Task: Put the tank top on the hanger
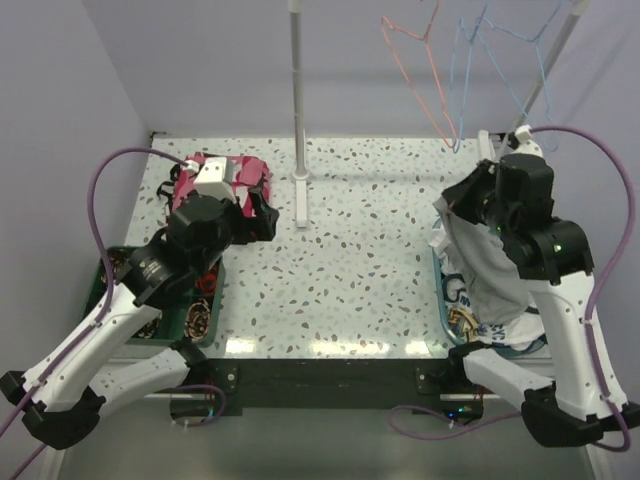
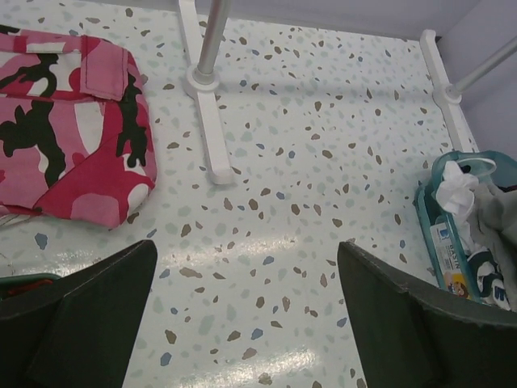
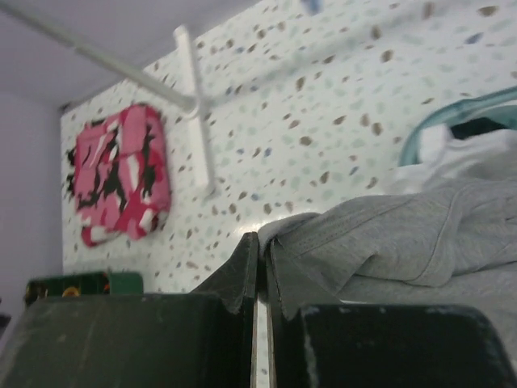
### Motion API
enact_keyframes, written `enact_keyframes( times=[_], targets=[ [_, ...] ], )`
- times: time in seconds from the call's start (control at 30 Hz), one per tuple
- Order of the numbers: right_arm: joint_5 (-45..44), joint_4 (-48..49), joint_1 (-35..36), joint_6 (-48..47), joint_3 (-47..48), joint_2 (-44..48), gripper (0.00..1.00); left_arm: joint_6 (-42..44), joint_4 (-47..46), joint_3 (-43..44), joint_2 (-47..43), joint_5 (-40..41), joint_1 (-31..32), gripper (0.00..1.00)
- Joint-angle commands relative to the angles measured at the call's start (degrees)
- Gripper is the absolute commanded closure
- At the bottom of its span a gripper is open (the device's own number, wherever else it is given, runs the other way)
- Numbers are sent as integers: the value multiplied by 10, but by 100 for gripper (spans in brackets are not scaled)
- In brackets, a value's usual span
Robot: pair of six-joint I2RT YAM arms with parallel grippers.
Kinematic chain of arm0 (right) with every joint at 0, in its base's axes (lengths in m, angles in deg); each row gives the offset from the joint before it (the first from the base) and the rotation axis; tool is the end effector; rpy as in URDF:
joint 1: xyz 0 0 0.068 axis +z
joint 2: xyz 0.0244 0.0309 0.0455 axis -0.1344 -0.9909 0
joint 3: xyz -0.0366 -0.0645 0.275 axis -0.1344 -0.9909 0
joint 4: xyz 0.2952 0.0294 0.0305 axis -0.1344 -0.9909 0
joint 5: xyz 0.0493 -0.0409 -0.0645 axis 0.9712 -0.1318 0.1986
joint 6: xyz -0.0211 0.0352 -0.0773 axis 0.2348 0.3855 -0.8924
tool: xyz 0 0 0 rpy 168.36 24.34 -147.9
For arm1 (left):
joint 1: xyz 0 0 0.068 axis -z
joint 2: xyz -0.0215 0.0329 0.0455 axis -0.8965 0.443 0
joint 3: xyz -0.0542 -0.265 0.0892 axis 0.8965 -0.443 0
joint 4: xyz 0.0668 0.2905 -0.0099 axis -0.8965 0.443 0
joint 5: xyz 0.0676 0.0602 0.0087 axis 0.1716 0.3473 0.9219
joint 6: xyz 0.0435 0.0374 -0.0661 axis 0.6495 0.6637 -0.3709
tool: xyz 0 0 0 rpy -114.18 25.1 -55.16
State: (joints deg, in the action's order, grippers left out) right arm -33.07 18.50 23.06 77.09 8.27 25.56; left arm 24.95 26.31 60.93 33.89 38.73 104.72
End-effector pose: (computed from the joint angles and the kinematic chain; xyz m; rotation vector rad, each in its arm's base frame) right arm 0.2292 0.0507 0.4691 0.4833 1.9914 0.4254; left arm 0.2081 -0.1427 0.4017 -0.0828 1.9527 -0.4628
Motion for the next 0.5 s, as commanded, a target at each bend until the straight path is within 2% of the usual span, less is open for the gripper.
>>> enact_keyframes(
  times=[0.0,0.13,0.3,0.37,0.47],
  targets=[
    [63,19,124,-13,97,-60,100,-5,-21,63,11,36,0,0],
    [27,25,222,-6,173,-131,100,5,-8,108,21,71,-2,0],
    [-14,-10,316,-22,352,-256,100,3,13,165,29,109,-6,0],
    [-10,-9,330,-25,382,-306,100,1,15,171,24,120,-6,0],
    [-18,32,370,-23,355,-357,100,3,21,174,11,138,-6,0]
  ],
)
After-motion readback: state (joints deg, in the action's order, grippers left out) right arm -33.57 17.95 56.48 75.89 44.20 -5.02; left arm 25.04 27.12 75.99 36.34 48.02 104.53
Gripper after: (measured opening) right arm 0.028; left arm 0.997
